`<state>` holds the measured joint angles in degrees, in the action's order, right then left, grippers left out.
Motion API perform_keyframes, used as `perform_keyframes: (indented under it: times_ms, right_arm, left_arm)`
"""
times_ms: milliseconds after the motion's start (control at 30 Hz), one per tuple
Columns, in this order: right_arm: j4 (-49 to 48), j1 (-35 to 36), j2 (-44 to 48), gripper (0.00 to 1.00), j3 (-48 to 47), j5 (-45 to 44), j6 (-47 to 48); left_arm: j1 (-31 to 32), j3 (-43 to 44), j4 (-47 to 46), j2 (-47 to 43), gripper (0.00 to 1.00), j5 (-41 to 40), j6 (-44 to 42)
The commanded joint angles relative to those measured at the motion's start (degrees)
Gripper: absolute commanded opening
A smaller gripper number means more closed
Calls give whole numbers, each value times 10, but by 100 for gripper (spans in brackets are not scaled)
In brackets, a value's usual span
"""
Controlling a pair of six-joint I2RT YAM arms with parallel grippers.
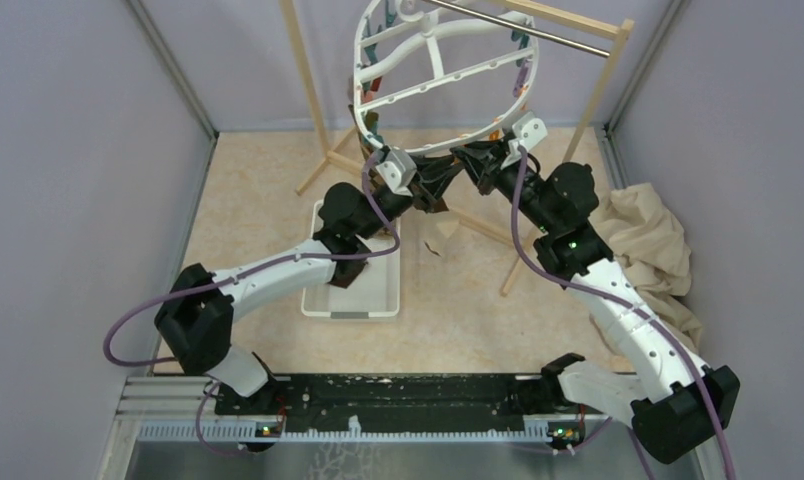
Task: Clip the socks to the hanger
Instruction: Open the clamp at the hanger.
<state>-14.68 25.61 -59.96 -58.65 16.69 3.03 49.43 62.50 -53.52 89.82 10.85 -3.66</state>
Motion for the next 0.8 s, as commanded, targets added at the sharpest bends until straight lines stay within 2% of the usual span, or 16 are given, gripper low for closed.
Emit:
perform_keyframes:
  times_ms: [0, 133, 200, 400, 500, 633, 767]
  right_arm:
    - [-19, -6, 9, 0, -23, -31, 16]
    - [-14, -6, 11, 0, -25, -30, 7]
    - [-12, -6, 10, 0, -26, -30, -3]
    - [9, -6, 4, 0, -42, -39, -26]
    - [25, -6, -2, 0, -55, -47, -44]
    - [39, -6, -10, 0, -65, -64, -72]
    - [58, -6, -19, 0, -81, -49, -98]
  left_arm:
    - [10, -13, 0, -36, 0, 65, 11]
    - [10, -22, -1, -47, 0, 60, 7]
    - [10, -27, -1, -55, 5, 55, 5]
    - [10, -47, 5, -76, 36, 32, 2]
    - [10, -59, 23, -94, 47, 14, 6]
    - [11, -50, 117, -129, 49, -4, 34]
    - [11, -73, 141, -164, 51, 0, 59]
